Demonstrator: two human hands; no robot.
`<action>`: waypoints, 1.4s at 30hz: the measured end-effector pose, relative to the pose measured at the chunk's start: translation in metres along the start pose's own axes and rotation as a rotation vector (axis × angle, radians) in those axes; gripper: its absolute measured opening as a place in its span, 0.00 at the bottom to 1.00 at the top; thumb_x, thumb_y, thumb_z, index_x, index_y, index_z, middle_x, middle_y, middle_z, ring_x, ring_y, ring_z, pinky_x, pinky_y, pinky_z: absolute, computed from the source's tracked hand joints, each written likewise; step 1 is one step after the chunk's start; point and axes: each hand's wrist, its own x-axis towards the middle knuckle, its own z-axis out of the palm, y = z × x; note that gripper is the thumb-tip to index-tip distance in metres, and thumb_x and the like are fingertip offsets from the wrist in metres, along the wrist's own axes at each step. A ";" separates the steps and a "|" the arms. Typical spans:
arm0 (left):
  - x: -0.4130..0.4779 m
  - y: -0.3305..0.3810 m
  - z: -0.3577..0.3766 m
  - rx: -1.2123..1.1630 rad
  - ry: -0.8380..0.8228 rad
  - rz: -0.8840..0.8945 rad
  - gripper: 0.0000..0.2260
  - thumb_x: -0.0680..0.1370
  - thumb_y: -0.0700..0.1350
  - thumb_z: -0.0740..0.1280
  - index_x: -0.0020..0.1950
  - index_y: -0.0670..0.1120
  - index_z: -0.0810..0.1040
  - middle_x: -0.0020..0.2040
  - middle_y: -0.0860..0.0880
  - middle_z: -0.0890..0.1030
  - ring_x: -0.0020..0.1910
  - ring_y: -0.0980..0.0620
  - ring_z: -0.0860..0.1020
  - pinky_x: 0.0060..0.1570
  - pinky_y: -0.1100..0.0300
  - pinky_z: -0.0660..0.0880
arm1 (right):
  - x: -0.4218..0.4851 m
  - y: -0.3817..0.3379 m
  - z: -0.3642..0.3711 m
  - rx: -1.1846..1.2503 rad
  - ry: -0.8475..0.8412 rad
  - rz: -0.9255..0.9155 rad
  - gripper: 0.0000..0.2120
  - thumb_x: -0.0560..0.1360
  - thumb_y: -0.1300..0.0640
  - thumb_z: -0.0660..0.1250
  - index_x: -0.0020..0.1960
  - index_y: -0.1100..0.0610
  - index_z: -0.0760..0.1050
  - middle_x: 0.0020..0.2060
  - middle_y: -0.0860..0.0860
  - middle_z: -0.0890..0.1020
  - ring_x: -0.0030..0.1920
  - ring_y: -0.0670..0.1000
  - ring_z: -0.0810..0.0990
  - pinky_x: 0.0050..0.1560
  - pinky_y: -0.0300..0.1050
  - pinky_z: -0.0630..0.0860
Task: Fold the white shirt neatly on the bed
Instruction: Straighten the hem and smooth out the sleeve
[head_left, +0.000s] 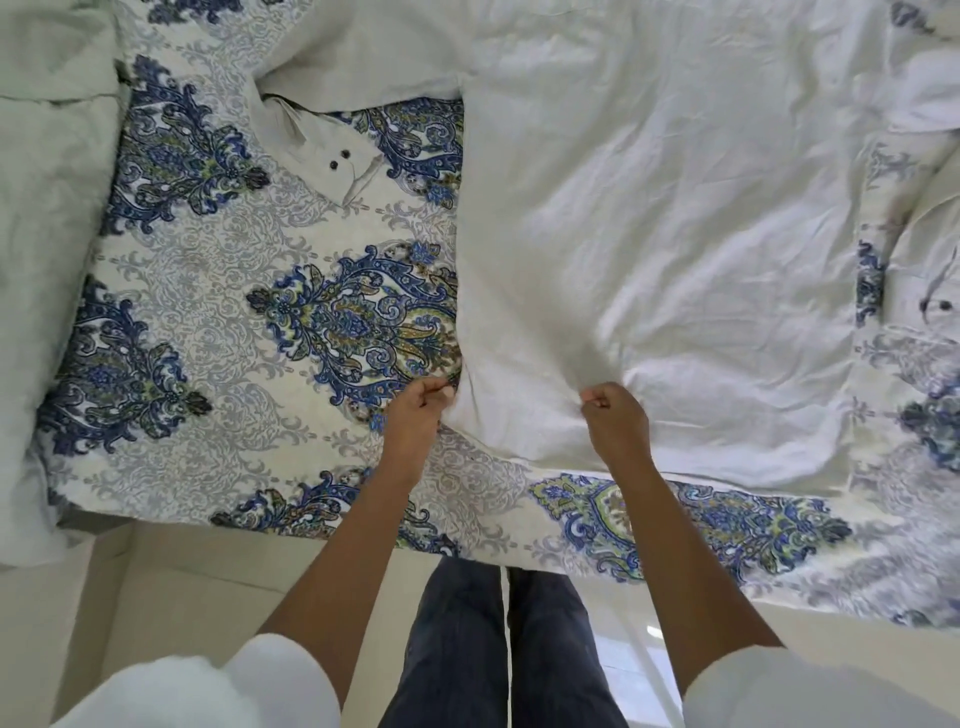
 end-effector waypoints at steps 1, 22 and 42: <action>0.000 -0.001 0.003 0.022 -0.013 0.017 0.07 0.78 0.37 0.63 0.54 0.40 0.77 0.47 0.46 0.79 0.44 0.51 0.76 0.47 0.57 0.74 | -0.002 0.002 -0.001 -0.010 -0.008 -0.005 0.11 0.74 0.64 0.61 0.53 0.60 0.78 0.53 0.54 0.80 0.53 0.55 0.76 0.46 0.40 0.67; -0.031 -0.045 0.031 1.423 -0.035 1.032 0.23 0.58 0.36 0.72 0.53 0.43 0.78 0.55 0.43 0.78 0.56 0.45 0.69 0.52 0.51 0.73 | -0.034 0.070 -0.035 -0.008 0.052 0.236 0.08 0.76 0.59 0.57 0.44 0.59 0.74 0.36 0.54 0.80 0.37 0.56 0.79 0.36 0.45 0.74; -0.037 -0.026 0.125 1.559 -0.373 1.213 0.18 0.60 0.39 0.77 0.47 0.42 0.79 0.44 0.46 0.79 0.39 0.48 0.79 0.34 0.57 0.77 | -0.004 0.147 -0.135 1.232 0.659 0.656 0.07 0.72 0.61 0.69 0.49 0.62 0.76 0.40 0.55 0.78 0.33 0.50 0.74 0.26 0.39 0.70</action>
